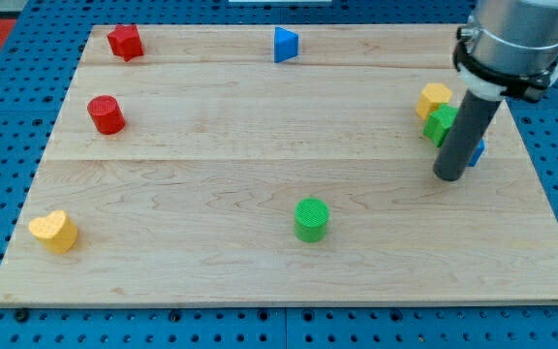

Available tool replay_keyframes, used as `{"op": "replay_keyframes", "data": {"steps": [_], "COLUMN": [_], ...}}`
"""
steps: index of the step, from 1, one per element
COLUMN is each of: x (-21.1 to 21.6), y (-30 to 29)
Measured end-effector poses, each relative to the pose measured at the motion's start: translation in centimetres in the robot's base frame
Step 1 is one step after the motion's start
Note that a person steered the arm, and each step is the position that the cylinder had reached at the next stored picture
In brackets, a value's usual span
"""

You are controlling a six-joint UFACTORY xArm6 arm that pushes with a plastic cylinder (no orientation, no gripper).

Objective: Point your arm at the center of the board

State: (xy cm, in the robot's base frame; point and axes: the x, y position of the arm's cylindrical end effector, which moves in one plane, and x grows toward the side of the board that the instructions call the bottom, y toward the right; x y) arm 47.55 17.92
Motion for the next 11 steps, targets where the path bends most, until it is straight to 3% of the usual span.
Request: {"op": "replay_keyframes", "data": {"steps": [1, 3, 5, 8, 10, 11], "x": [1.3, 1.3, -1.9, -2.8, -6.4, -6.0], "y": [-4.4, -4.8, -11.5, -13.3, -19.7, -22.4]}}
